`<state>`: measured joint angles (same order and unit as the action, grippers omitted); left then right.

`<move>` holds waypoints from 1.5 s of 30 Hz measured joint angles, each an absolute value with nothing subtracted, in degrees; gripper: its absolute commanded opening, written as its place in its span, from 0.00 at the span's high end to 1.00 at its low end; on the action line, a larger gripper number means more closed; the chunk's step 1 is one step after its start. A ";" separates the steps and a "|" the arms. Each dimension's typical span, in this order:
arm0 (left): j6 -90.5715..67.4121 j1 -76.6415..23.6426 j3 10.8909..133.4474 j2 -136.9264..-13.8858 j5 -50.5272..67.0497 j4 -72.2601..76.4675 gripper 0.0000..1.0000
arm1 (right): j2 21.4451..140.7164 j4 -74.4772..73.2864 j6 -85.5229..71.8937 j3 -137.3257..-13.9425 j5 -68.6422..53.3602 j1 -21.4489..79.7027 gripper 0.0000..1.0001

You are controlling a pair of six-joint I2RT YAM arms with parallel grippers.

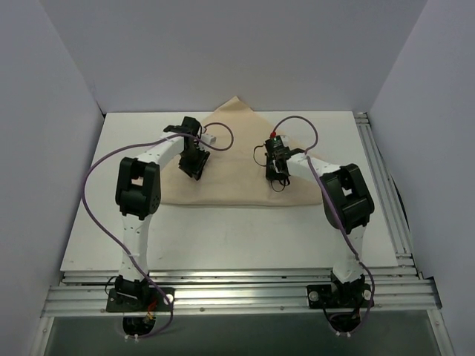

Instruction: Prepare the surgical pack

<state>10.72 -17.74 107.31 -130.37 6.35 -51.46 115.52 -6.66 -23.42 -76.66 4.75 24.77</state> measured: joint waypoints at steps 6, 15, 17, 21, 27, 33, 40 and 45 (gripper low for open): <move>10.39 -17.39 108.92 -130.37 6.92 -52.84 0.55 | 115.37 -9.82 -22.68 -78.63 5.98 24.93 1.00; 10.79 -16.78 106.50 -120.36 8.73 -55.55 0.55 | 103.31 -15.66 -22.20 -78.04 10.41 27.88 1.00; 11.03 -16.82 102.41 -116.18 9.52 -55.75 0.55 | 99.37 -15.40 -22.74 -74.76 9.91 28.69 1.00; 11.31 -17.28 94.02 -111.92 10.70 -55.90 0.55 | 95.07 -14.63 -24.69 -66.72 8.03 29.50 1.00; 11.46 -18.37 88.71 -117.40 10.72 -54.83 0.55 | 96.16 -11.40 -26.98 -55.79 3.66 27.86 1.00; 11.51 -18.24 88.82 -119.28 10.66 -53.98 0.55 | 98.06 -7.86 -26.89 -54.89 1.63 25.47 1.00; 12.03 -17.43 89.06 -118.74 11.16 -54.46 0.54 | 97.41 -13.39 -25.34 -60.73 2.15 24.75 1.00; 12.97 -14.57 90.06 -115.96 11.16 -55.20 0.53 | 93.58 -15.35 -24.64 -64.07 2.98 23.14 1.00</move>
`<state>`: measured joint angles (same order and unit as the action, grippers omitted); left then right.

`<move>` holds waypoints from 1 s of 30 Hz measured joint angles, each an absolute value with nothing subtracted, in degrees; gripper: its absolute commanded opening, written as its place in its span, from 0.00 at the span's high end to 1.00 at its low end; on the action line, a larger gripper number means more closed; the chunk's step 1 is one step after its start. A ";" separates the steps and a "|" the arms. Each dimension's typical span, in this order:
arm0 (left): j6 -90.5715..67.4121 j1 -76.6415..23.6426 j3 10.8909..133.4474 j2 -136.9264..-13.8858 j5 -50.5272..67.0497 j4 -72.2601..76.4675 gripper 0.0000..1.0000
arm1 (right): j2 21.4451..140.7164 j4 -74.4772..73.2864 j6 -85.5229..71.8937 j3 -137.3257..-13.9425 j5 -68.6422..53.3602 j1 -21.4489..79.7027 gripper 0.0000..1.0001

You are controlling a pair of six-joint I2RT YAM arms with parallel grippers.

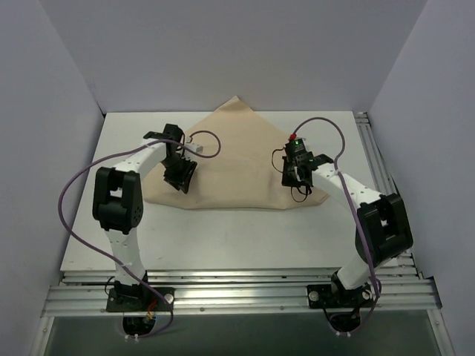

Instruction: Prepare the surgical pack

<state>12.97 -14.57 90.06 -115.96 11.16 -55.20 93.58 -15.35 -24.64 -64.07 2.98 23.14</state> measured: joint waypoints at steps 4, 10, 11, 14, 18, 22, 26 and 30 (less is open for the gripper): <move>13.47 -10.92 89.38 -112.57 11.14 -55.37 0.53 | 91.09 -15.07 -24.69 -61.58 3.27 21.15 1.00; 14.17 -6.00 81.43 -110.48 9.67 -53.69 0.53 | 91.44 -11.94 -25.41 -51.81 0.93 15.59 1.00; 14.22 -5.69 79.94 -110.63 9.10 -53.28 0.53 | 92.18 -11.51 -25.47 -50.78 0.45 14.70 1.00; 14.24 -5.52 77.32 -111.66 7.73 -52.01 0.54 | 93.73 -9.10 -25.56 -50.33 -0.97 12.67 1.00; 13.93 -5.32 77.62 -112.01 7.49 -52.03 0.54 | 94.37 -7.46 -25.47 -50.43 -1.93 12.40 1.00; 13.58 -4.93 78.02 -111.98 7.70 -52.01 0.53 | 94.15 -8.49 -25.32 -51.00 -1.93 12.25 1.00; 13.34 -4.38 80.07 -111.77 8.43 -52.16 0.46 | 91.96 -11.20 -24.77 -53.45 -2.22 10.76 0.86; 12.45 -2.35 84.75 -109.65 10.20 -52.71 0.37 | 87.70 -11.44 -23.16 -57.06 -4.34 3.79 0.53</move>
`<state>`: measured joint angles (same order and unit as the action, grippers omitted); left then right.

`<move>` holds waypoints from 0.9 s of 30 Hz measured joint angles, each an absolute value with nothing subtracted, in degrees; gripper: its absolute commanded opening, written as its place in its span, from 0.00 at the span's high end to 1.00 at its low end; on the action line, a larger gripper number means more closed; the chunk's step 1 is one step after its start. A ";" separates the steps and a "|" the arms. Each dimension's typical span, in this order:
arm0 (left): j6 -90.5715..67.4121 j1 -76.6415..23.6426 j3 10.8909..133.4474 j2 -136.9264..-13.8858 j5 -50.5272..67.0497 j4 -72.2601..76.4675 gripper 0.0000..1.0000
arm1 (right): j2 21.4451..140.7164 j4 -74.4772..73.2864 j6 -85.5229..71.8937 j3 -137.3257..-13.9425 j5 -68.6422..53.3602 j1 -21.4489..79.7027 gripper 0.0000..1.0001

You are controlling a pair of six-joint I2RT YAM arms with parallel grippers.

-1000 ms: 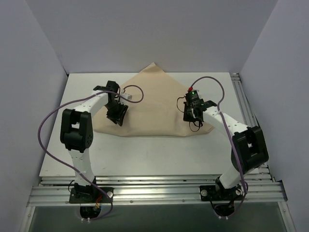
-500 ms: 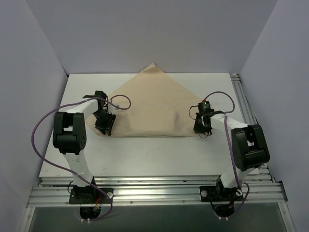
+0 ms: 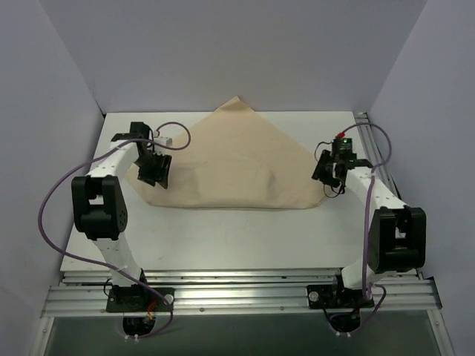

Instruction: Prepare the surgical pack

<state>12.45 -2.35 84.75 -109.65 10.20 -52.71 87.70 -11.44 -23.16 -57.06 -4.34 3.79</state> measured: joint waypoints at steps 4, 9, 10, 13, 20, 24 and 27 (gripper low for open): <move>11.27 3.70 90.24 -106.30 12.08 -52.82 0.29 | 87.50 -9.13 -22.02 -58.72 -5.93 -6.22 0.31; 10.72 9.08 93.91 -105.67 11.79 -52.93 0.29 | 92.97 -6.20 -21.93 -58.74 -8.01 -14.52 0.34; 10.68 9.17 93.91 -105.71 11.86 -53.06 0.29 | 95.07 -5.56 -22.00 -58.72 -8.71 -15.16 0.36; 10.37 8.27 93.93 -106.21 13.30 -54.00 0.29 | 99.98 -3.90 -22.04 -58.52 -11.25 -15.33 0.42; 9.96 0.91 97.30 -109.47 15.27 -56.05 0.30 | 102.67 6.26 -24.40 -55.66 -18.70 -15.35 0.58; 9.80 -5.65 101.06 -112.53 16.12 -56.55 0.30 | 104.75 11.99 -26.57 -54.76 -22.35 -15.35 0.80; 9.76 -9.58 102.41 -114.61 17.02 -56.69 0.30 | 106.17 15.14 -28.45 -54.35 -25.43 -15.40 0.96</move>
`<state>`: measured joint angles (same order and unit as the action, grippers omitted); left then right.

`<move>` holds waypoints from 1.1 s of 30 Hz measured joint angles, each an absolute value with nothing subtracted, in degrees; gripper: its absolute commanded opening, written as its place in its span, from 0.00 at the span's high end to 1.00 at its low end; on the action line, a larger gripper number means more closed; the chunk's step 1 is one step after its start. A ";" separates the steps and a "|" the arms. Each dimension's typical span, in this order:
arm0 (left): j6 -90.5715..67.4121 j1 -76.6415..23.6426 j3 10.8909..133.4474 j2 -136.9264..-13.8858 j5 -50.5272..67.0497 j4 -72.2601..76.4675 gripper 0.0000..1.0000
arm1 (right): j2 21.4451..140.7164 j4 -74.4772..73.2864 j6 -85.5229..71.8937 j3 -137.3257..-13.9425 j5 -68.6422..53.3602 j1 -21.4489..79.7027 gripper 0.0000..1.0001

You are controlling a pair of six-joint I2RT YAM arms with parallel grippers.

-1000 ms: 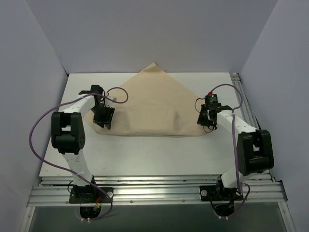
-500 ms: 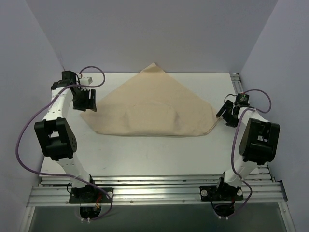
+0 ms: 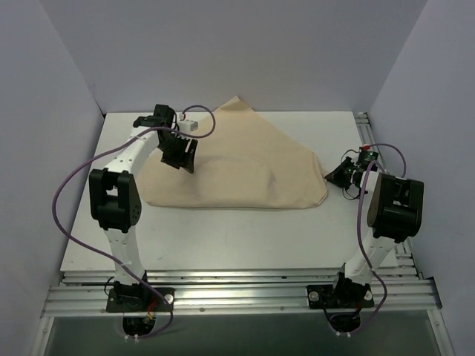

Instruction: Prepare the surgical pack

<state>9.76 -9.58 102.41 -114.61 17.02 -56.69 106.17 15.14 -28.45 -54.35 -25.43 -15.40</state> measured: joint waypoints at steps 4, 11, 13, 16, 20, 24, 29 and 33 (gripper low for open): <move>9.65 -11.16 103.15 -116.71 18.13 -57.30 0.30 | 106.39 15.94 -30.11 -53.43 -27.57 -15.40 1.00; 9.63 -10.37 103.15 -117.34 18.04 -57.69 0.30 | 103.85 13.96 -31.24 -52.86 -29.78 -15.29 1.00; 9.63 -10.35 103.15 -117.34 18.02 -57.65 0.30 | 101.41 13.28 -31.59 -52.86 -30.46 -15.11 1.00; 9.63 -10.37 103.09 -117.34 18.00 -57.63 0.30 | 96.55 12.84 -32.18 -52.86 -30.96 -14.17 1.00; 9.61 -10.35 103.09 -117.56 18.02 -57.58 0.30 | 92.79 13.06 -32.36 -52.84 -30.98 -13.02 1.00; 9.61 -10.35 103.09 -118.37 18.00 -57.63 0.30 | 93.67 12.95 -32.10 -51.96 -30.83 -12.82 1.00; 9.58 -10.35 103.09 -118.78 17.96 -57.58 0.30 | 95.53 12.67 -31.57 -51.24 -30.28 -13.06 1.00; 9.52 -10.37 103.09 -118.78 17.96 -57.41 0.30 | 96.95 13.23 -31.09 -50.35 -29.65 -13.08 1.00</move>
